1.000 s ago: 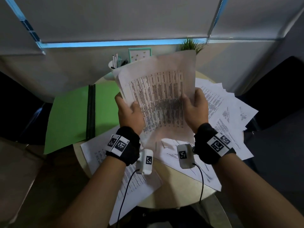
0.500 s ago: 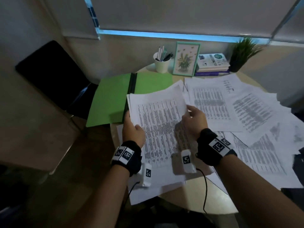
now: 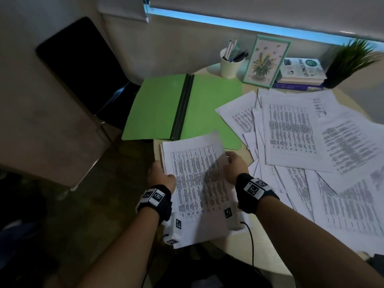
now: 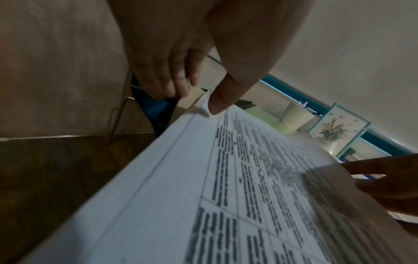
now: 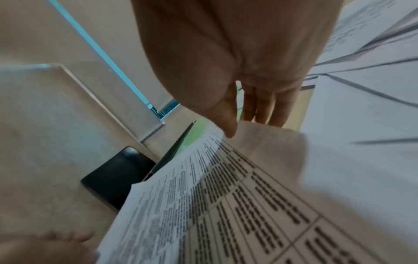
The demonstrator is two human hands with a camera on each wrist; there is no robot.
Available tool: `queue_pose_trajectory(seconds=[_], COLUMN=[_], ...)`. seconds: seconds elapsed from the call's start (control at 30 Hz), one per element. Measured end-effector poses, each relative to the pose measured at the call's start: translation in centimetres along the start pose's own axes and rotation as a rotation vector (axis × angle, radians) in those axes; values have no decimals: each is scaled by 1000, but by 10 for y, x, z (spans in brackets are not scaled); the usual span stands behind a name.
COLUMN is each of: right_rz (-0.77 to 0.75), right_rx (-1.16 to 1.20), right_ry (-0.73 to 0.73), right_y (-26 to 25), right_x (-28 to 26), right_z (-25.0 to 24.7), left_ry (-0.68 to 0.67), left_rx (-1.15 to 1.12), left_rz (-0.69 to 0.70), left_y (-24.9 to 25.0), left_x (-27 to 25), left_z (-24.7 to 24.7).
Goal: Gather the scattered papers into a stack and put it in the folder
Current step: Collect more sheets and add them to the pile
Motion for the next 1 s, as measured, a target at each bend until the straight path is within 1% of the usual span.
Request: queue_pose_trajectory(seconds=[0.03, 0.1, 0.17, 0.2, 0.27, 0.4, 0.47, 0.53, 0.63, 0.73, 0.9, 1.0], right_rz=[-12, -1, 36, 68, 98, 100, 121, 133, 148, 153, 23, -36], right_rx=[-72, -134, -132, -135, -143, -183, -215, -174, -31, 44, 279, 304], right_ry=[22, 67, 88, 81, 52, 22, 16, 12, -30, -94, -120, -129], right_y=[1, 4, 7, 7, 6, -4, -5, -4, -1, 0, -20, -31], right_x=[2, 2, 2, 1, -2, -9, -11, -11, -9, -11, -23, -31], right_z=[0, -4, -5, -3, 8, 28, 33, 35, 37, 39, 27, 20], left_ry=[38, 88, 82, 73, 51, 16, -23, -29, 73, 108, 202, 244], left_rx=[31, -23, -169, -226, -266, -251, -198, -124, -40, -101, -230, -264], left_rz=[-28, -166, -318, -372, -413, -386, -368, -349, -276, -220, -147, -136], left_y=[-6, -20, -30, -34, -37, -31, -28, -32, -32, -24, -12, -2], left_x=[0, -7, -17, -21, -24, -18, -16, -15, -14, -20, -28, -29], left_z=[-2, -2, 6, 12, 20, 25, 24, 19, 6, 3, -14, -19])
Point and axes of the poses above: each hand's wrist, its own x-axis towards the middle knuckle, its own z-axis out of the palm, y = z × x, the point moved 8 cm from there along x, towards the middle knuckle, and after that the axes turned 13 degrees about z, right-handed, at the moved point
